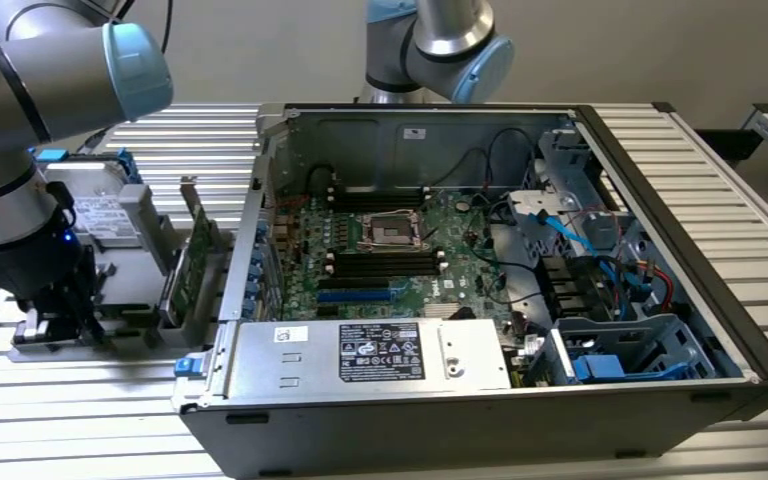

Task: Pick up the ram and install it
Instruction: 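Pick up the ram and move it above insertion slot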

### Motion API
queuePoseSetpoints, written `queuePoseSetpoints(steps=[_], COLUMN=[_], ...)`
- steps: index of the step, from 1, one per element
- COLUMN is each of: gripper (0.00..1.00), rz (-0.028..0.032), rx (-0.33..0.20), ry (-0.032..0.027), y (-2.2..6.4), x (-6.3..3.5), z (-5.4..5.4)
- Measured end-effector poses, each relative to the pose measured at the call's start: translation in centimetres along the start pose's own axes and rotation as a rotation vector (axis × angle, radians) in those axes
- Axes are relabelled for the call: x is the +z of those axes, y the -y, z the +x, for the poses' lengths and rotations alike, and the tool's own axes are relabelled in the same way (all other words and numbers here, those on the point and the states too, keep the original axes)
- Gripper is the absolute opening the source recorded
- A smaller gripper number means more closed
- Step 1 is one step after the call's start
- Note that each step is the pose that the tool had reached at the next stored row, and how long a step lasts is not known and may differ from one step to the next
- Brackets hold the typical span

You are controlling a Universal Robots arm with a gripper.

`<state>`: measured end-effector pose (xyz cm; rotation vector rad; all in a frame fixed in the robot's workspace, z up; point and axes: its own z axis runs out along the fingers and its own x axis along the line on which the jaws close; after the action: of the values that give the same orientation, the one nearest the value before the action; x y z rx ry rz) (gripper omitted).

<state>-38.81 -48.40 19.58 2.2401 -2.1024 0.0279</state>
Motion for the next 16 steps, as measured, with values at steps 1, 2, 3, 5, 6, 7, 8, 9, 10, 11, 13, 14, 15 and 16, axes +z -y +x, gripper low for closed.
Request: queuePoseSetpoints(steps=[1, 2, 3, 5, 6, 7, 8, 9, 10, 11, 13, 14, 15, 16], gripper=[0.13, 0.13, 0.13, 0.13, 0.13, 0.13, 0.13, 0.13, 0.13, 0.13, 0.13, 0.13, 0.13, 0.13], rz=[-0.0001, -0.0005, -0.001, -0.0026, -0.0041, -0.0053, -0.0064, -0.0071, -0.0076, -0.0082, -0.0094, -0.0103, -0.011, -0.0117], rx=[0.0, 0.001, 0.001, 0.002, 0.002, 0.002, 0.002, 0.002, 0.002, 0.003, 0.003, 0.003, 0.003, 0.003], ry=[0.0002, 0.0003, 0.0005, 0.001, 0.0011, 0.0013, 0.0013, 0.0013, 0.0014, 0.0014, 0.0015, 0.0015, 0.0015, 0.0016], y=[0.01, 0.03, 0.04, 0.07, 0.08, 0.08, 0.07, 0.07, 0.06, 0.06, 0.04, 0.03, 0.03, 0.02], x=[-0.01, -0.03, -0.08, -0.26, -0.42, -0.6, -0.83, -1.03, -1.29, -1.55, -2.09, -2.4, -2.7, -3.02], z=[0.0, 0.0, 0.0, 0.0, 0.0, 0.0, 0.1, 0.1, 0.1, 0.1, 0.1, 0.1, 0.2, 0.2])
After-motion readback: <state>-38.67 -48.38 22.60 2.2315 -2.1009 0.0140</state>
